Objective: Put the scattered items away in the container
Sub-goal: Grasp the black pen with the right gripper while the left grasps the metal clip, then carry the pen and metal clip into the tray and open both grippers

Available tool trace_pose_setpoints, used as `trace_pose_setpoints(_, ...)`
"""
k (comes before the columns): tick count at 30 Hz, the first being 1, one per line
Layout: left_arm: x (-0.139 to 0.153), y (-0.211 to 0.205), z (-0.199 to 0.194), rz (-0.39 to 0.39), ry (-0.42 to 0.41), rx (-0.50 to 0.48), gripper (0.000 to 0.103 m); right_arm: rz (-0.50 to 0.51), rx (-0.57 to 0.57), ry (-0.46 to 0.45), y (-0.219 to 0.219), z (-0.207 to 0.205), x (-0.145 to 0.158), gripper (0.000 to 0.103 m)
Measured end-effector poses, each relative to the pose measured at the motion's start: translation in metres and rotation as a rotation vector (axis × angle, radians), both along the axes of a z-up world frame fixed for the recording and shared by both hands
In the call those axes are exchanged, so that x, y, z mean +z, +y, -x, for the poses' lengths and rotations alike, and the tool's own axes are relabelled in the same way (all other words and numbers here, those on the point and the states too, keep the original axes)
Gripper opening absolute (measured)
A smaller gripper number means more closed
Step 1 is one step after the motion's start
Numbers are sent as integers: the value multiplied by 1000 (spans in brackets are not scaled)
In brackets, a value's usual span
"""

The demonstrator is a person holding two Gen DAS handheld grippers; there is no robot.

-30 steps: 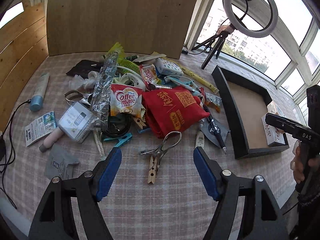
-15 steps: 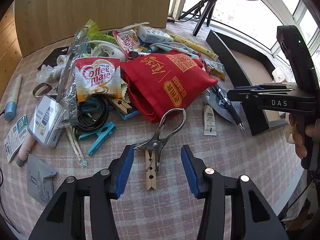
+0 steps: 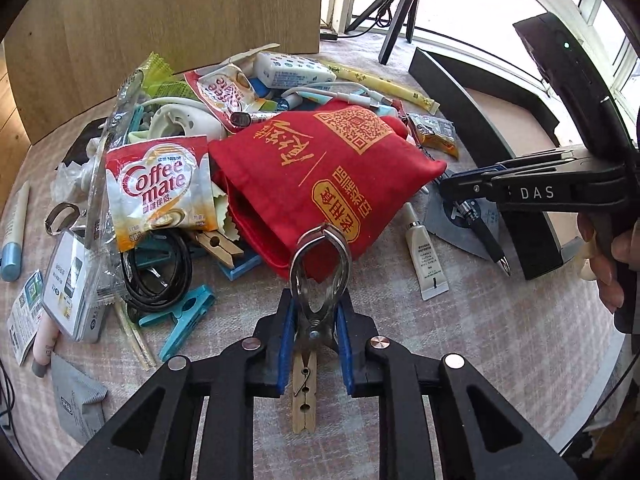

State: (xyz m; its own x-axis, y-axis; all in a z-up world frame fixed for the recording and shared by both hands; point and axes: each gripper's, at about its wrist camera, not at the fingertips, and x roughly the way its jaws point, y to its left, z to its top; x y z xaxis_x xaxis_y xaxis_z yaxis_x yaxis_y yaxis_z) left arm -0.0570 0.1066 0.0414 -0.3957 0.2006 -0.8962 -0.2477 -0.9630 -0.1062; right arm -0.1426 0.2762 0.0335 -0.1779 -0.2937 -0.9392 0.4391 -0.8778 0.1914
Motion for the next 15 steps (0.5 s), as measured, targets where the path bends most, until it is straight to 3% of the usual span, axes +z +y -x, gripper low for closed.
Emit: trace_pose_setpoints(15, 43, -8, -19, -153, 28, 9, 17, 244, -115, 6, 50, -25, 43, 11)
